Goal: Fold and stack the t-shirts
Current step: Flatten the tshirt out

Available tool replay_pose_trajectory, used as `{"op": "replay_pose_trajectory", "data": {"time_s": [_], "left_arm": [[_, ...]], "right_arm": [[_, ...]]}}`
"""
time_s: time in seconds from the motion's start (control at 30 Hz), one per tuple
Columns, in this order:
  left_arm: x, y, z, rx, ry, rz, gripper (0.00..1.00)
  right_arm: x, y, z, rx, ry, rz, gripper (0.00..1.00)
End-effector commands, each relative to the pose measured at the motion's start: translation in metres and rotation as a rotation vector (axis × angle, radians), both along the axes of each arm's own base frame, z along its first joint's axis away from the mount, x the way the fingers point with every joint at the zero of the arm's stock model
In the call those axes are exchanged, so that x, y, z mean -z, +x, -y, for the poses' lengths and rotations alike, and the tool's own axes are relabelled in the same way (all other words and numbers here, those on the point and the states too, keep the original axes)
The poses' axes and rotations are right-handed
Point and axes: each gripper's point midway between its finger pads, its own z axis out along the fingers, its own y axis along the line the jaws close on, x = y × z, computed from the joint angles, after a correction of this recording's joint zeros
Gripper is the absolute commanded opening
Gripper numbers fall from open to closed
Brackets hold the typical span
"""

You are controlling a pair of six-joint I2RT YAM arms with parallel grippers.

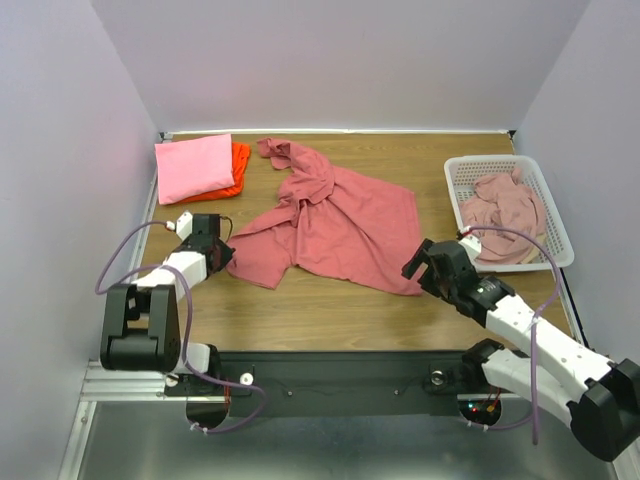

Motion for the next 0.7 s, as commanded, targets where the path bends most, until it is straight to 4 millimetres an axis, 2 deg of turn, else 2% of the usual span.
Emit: {"op": "replay_pose_trajectory", "data": {"time_s": [0.0, 0.13, 0.17, 0.23, 0.27, 0.33, 0.37, 0.5, 0.67], "left_arm": [[-0.022, -0.012, 0.003, 0.014, -0.019, 0.082, 0.00], [-0.037, -0.018, 0.006, 0.027, -0.036, 0.154, 0.00], [-0.039, -0.019, 0.006, 0.031, -0.039, 0.161, 0.00], [-0.044, -0.022, 0.010, 0.039, -0.057, 0.186, 0.00], [-0.047, -0.022, 0.011, 0.043, -0.063, 0.196, 0.00], [-0.051, -0.025, 0.012, 0.046, -0.070, 0.215, 0.00], [-0.054, -0.026, 0.011, 0.042, -0.066, 0.227, 0.00], [-0.056, -0.029, 0.011, 0.039, -0.069, 0.239, 0.00], [-0.057, -0.030, 0.011, 0.038, -0.070, 0.238, 0.00]], "right_arm": [[0.010, -0.001, 0.011, 0.068, -0.051, -0.061, 1.00], [0.018, 0.006, 0.008, 0.074, -0.087, -0.111, 1.00], [0.025, 0.007, 0.009, 0.073, -0.114, -0.139, 0.99], [0.029, 0.012, 0.010, 0.097, -0.130, -0.156, 0.95], [0.040, 0.010, 0.011, 0.107, -0.149, -0.194, 0.89], [0.046, 0.011, 0.009, 0.116, -0.151, -0.215, 0.84], [0.053, 0.011, 0.013, 0.135, -0.176, -0.231, 0.74], [0.060, 0.012, 0.025, 0.207, -0.207, -0.221, 0.58], [0.065, 0.008, 0.022, 0.205, -0.164, -0.213, 0.52]]}}
